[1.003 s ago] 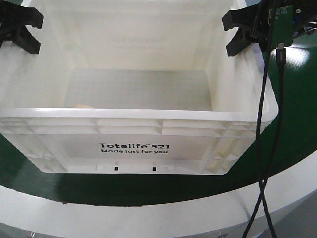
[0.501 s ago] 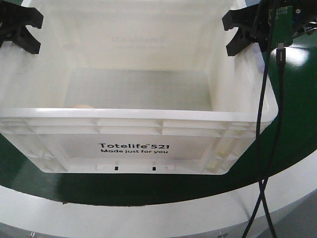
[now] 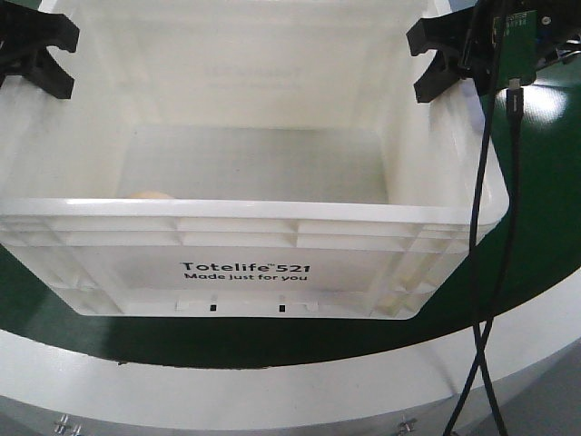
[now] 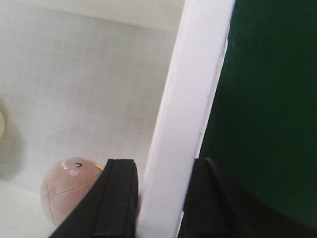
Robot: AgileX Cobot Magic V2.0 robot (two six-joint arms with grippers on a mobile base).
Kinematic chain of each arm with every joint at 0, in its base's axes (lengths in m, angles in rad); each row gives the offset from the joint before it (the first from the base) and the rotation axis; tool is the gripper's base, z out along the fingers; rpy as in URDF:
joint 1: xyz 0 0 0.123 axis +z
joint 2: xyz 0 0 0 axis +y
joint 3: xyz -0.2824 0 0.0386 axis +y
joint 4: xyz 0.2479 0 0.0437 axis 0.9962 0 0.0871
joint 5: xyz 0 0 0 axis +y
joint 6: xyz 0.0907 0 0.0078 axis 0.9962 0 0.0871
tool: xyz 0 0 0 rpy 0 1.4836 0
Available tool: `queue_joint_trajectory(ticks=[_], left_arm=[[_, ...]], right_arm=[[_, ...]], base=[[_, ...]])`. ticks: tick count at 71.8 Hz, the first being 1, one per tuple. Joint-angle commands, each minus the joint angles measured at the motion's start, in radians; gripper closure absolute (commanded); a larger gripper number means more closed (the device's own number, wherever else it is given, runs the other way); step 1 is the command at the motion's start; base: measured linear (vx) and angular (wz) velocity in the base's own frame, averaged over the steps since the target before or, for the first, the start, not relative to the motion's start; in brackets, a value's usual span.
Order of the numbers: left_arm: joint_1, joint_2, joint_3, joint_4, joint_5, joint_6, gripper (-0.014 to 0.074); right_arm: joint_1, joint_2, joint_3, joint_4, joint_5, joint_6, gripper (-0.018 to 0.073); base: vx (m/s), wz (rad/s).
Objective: Place moving items into box and shelve
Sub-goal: 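Hold the tote raised with both grippers while the base turns, then keep holding the tote with both grippers while the base drives away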
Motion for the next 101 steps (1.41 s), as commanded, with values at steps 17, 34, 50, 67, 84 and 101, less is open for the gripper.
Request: queue_joint_trajectory(ticks=[17,34,50,67,84,101], left_arm=[[-0.025,-0.047,-0.047,-0.226,-0.107,0.0,0.0597],[-0.025,-0.047,-0.047,-0.226,-0.106,0.0,0.0597],[-0.025,-0.047,-0.047,-0.226,-0.105,0.0,0.0597],[-0.025,-0.047,-0.047,-0.226,-0.105,0.0,0.0597],[-0.025,-0.047,-0.047,-0.226,-0.105,0.0,0.0597],[-0.025,-0.047,-0.047,-0.226,-0.105,0.0,0.0597]], right_arm=[[0.026,-0.059,-0.041,0.274,-0.09,-0.028,0.0562],[0.026,-0.059,-0.041,0.274,-0.086,-0.028,0.0562],[0.026,-0.059,-0.041,0.274,-0.086,-0.028,0.0562],[0.026,-0.059,-0.041,0.274,-0.086,-0.028,0.0562],[0.026,-0.059,-0.041,0.274,-0.086,-0.028,0.0562],[0.026,-0.059,-0.041,0.274,-0.086,-0.028,0.0562]], base=[[-0.08,0.02],[-0.1,0.05],[-0.07,0.04],[-0.03,0.0],[-0.02,0.01],[-0.02,0.03]])
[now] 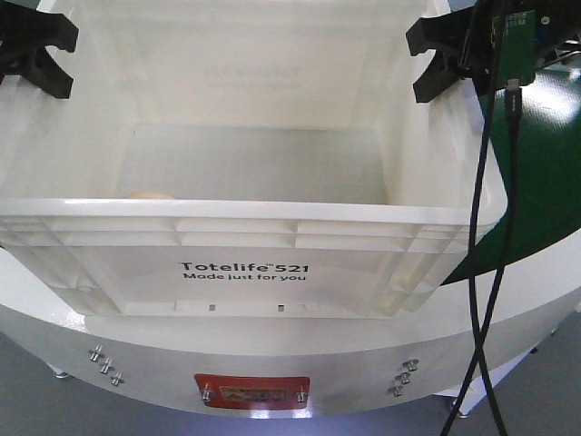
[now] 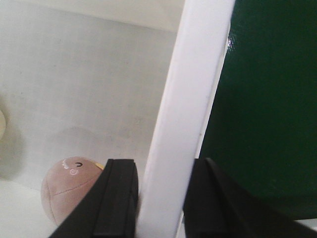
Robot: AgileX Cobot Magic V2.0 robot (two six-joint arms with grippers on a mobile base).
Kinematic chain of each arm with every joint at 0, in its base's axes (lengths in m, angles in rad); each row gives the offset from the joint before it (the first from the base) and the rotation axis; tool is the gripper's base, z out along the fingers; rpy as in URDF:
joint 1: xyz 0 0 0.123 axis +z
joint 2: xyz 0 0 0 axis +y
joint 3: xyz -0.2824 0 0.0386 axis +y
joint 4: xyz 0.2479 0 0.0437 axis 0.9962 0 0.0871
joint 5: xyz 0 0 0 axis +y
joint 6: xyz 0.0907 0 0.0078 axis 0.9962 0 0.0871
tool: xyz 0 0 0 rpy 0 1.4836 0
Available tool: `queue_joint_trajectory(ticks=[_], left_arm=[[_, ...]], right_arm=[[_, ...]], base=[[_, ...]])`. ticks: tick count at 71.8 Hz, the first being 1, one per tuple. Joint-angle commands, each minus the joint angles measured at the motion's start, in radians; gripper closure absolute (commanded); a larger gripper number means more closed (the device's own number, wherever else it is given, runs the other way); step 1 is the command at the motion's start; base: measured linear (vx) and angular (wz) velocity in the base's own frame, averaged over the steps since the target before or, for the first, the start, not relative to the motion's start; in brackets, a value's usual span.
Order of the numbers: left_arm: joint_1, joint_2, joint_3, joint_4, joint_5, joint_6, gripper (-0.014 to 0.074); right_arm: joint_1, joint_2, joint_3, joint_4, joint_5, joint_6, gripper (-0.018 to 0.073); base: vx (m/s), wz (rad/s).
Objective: Place moving items into box and shelve
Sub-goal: 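Keep holding the tote with both grippers while the base drives away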
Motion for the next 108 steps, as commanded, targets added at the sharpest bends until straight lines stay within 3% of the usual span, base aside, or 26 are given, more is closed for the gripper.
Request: queue_joint_trajectory(ticks=[1,49,108], left_arm=[[-0.025,-0.046,-0.047,-0.23,-0.105,0.001,0.0597],[-0.025,-0.046,-0.047,-0.23,-0.105,0.001,0.0597],[-0.025,-0.046,-0.047,-0.23,-0.105,0.001,0.0597]], right_arm=[[0.026,-0.059,-0.041,0.27,-0.086,-0.028,0.0562],[0.026,-0.059,-0.041,0.27,-0.086,-0.028,0.0562],[0.026,-0.059,-0.041,0.27,-0.086,-0.028,0.0562]], base=[[-0.03,0.01],[-0.07,0.01],[-0.12,0.28]])
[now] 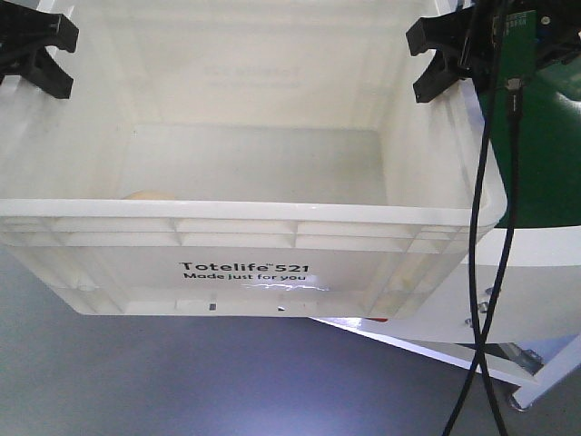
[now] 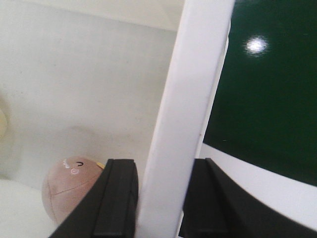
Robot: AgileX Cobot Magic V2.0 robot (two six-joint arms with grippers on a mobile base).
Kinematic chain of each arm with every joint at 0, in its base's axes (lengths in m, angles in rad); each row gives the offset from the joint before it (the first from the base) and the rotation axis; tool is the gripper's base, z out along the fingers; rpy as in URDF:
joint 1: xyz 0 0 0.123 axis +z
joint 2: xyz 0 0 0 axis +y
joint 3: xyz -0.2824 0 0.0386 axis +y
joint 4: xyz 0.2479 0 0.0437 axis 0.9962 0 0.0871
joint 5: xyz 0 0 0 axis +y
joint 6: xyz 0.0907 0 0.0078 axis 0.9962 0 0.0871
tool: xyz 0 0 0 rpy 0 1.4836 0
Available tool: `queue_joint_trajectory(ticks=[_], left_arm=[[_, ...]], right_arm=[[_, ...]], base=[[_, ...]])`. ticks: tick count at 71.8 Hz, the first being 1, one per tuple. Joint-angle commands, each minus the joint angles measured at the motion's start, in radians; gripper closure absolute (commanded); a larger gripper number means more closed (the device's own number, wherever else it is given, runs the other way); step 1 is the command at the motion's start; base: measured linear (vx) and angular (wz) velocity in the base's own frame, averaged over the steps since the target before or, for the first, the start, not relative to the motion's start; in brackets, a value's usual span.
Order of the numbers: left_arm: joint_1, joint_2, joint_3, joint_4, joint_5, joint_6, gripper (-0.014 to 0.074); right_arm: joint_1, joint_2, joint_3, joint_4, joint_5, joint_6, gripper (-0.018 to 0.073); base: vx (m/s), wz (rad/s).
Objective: Place moving items into box and shelve
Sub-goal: 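Keep holding the tote with both grippers while the base drives away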
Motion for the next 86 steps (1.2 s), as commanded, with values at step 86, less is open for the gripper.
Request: queue_joint_trajectory(ticks=[86], left_arm=[[-0.025,-0.046,-0.047,-0.23,-0.102,0.001,0.0597]], right_arm=[[0.026,-0.059,-0.041,0.27,-0.086,-0.028,0.0562]], base=[[-0.11,0.43]])
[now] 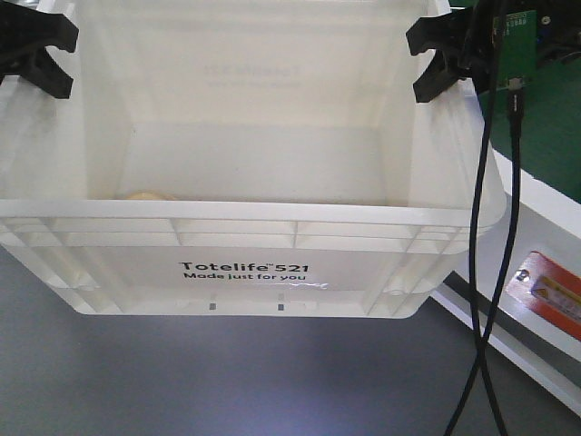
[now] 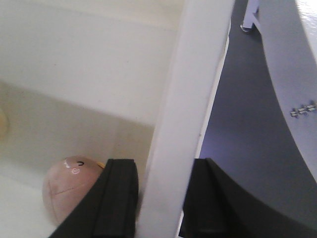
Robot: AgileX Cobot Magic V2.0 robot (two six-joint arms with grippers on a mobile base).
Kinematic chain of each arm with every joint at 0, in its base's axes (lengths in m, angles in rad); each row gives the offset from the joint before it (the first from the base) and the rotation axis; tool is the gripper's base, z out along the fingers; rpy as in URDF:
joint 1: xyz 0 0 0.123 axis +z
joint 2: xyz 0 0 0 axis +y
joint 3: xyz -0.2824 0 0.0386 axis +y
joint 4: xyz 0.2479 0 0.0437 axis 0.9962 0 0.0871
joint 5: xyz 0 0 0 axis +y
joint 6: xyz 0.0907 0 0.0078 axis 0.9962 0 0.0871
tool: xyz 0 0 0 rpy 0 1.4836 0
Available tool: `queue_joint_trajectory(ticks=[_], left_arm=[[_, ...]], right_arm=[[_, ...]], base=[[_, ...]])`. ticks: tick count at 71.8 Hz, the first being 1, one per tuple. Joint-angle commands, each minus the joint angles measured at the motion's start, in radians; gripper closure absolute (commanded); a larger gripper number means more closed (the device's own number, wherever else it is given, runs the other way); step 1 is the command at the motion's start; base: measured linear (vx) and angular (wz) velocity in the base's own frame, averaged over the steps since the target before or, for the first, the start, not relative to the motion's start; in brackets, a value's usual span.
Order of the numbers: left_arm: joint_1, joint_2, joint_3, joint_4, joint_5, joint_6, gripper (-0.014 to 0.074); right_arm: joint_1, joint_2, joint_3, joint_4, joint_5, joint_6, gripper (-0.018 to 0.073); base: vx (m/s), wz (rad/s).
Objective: Place moving items into box and shelve
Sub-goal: 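Keep holding the tote with both grippers while the base drives away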
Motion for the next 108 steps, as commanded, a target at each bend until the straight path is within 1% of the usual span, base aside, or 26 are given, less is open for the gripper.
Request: queue_joint_trajectory(ticks=[1,59,108], left_arm=[[-0.025,-0.046,-0.047,-0.23,-0.102,0.001,0.0597],[-0.025,-0.046,-0.047,-0.23,-0.102,0.001,0.0597],[-0.025,-0.046,-0.047,-0.231,-0.101,0.001,0.0597]], right_arm=[[0.026,-0.059,-0.041,0.27,-0.086,-0.028,0.0562],[0.026,-0.059,-0.041,0.27,-0.082,-0.028,0.0562],[0.026,-0.059,-0.041,0.269,-0.071,-0.028,0.0562]], base=[[-0.08,0.53],[-0.02,0.56],[0.1,0.68]])
